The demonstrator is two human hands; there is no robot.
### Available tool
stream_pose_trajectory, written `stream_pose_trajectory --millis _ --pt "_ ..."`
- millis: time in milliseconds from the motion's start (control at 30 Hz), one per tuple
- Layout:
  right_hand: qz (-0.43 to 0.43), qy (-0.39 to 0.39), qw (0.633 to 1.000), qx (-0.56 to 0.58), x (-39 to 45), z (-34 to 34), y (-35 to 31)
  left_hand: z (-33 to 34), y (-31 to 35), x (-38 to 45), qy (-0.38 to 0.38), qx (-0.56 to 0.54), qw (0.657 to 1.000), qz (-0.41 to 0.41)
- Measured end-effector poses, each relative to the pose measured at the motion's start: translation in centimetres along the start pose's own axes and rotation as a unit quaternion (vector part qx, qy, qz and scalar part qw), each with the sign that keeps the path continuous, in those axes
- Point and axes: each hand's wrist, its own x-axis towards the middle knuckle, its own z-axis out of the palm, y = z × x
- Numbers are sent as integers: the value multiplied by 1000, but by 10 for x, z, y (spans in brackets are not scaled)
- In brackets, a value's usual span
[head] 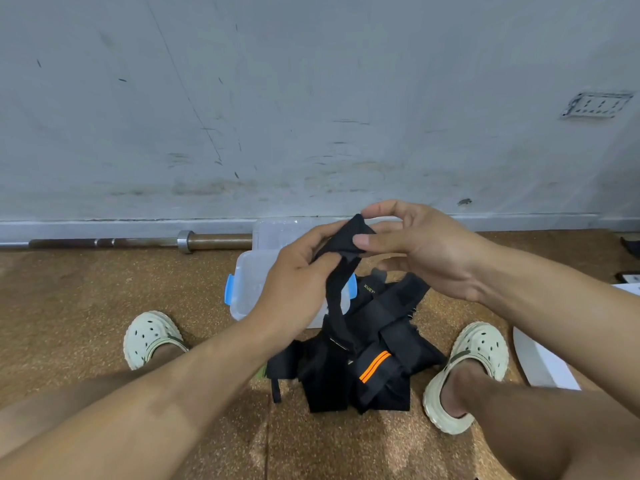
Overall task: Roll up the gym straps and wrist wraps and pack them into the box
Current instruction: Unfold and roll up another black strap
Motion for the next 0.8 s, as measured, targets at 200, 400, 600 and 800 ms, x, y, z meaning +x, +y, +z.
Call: stream_pose_trajectory --millis 200,400,600,800 --pt "-113 20 969 -221 -2 -2 2 0 1 2 -8 -143 986 -92" --pt "-189 76 916 -345 -2 -2 8 4 -1 2 -46 -278 949 -139" --pt "-255 107 915 -295 0 4 20 4 2 2 -40 -174 974 -141" --pt "-229 74 913 -329 10 2 25 -1 3 4 -23 -195 968 -153"
